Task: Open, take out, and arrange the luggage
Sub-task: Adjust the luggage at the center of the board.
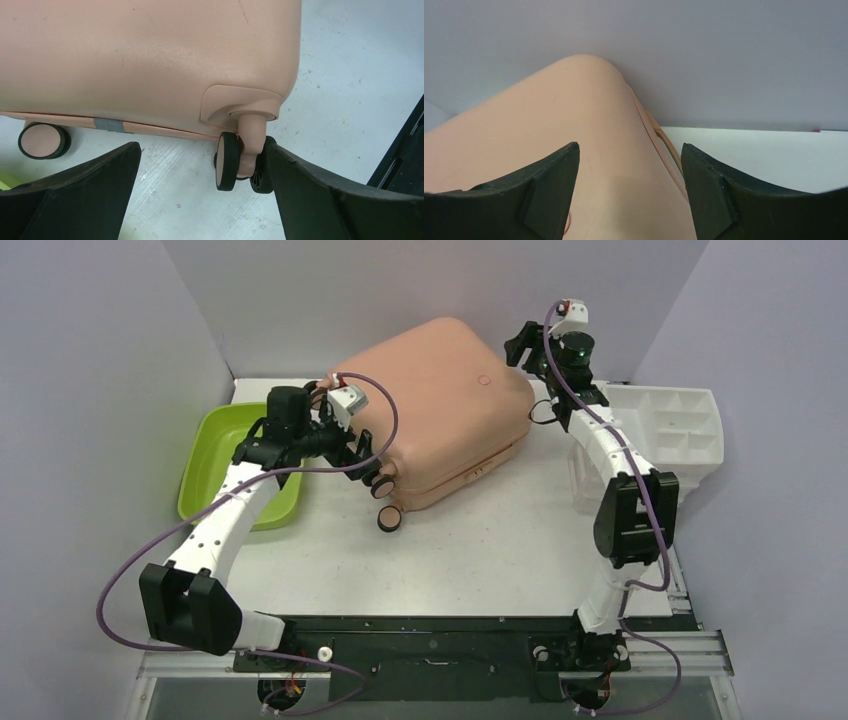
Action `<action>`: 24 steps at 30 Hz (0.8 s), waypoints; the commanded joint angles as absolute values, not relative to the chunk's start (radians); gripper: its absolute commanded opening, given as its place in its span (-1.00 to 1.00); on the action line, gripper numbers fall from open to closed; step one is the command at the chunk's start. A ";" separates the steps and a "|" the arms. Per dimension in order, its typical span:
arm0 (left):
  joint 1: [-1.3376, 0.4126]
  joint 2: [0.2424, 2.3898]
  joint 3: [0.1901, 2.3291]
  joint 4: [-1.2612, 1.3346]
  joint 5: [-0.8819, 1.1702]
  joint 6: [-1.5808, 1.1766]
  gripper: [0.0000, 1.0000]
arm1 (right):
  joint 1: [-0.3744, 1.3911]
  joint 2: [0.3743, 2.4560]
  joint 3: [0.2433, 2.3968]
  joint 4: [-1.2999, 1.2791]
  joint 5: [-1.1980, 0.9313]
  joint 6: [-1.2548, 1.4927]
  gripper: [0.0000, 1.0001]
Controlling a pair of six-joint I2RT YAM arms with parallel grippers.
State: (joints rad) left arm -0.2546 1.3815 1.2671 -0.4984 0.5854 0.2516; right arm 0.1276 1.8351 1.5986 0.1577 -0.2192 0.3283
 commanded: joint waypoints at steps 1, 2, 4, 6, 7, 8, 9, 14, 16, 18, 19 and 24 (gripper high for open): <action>-0.206 1.359 1.243 -0.471 0.638 0.231 0.93 | 0.107 1.951 1.737 0.152 -0.306 0.408 0.39; -0.190 1.363 1.240 -0.439 0.643 0.215 0.93 | 0.101 1.994 1.775 0.149 -0.341 0.427 0.39; -0.136 1.380 1.234 -0.386 0.661 0.160 0.93 | 0.092 2.051 1.826 0.144 -0.406 0.461 0.38; -0.087 1.410 1.240 -0.350 0.674 0.118 0.93 | 0.084 2.091 1.848 0.151 -0.480 0.499 0.36; -0.064 1.422 1.247 -0.342 0.675 0.102 0.93 | 0.082 2.098 1.847 0.158 -0.504 0.510 0.34; -0.045 1.448 1.250 -0.324 0.674 0.096 0.93 | 0.079 2.103 1.834 0.178 -0.558 0.524 0.33; -0.037 1.460 1.255 -0.302 0.676 0.080 0.93 | 0.079 2.100 1.824 0.189 -0.587 0.531 0.31; -0.015 1.602 1.314 -0.263 0.700 0.030 0.93 | 0.077 2.059 1.717 0.196 -0.764 0.532 0.27; -0.018 1.654 1.348 -0.258 0.704 0.015 0.93 | 0.077 2.035 1.675 0.173 -0.799 0.517 0.26; -0.026 1.698 1.390 -0.249 0.702 0.007 0.93 | 0.079 2.013 1.643 0.134 -0.830 0.489 0.25; -0.030 1.725 1.401 -0.250 0.700 0.007 0.93 | 0.080 2.001 1.627 0.104 -0.844 0.471 0.24; -0.066 1.790 1.479 -0.241 0.688 0.006 0.93 | 0.083 1.967 1.579 -0.006 -0.890 0.412 0.19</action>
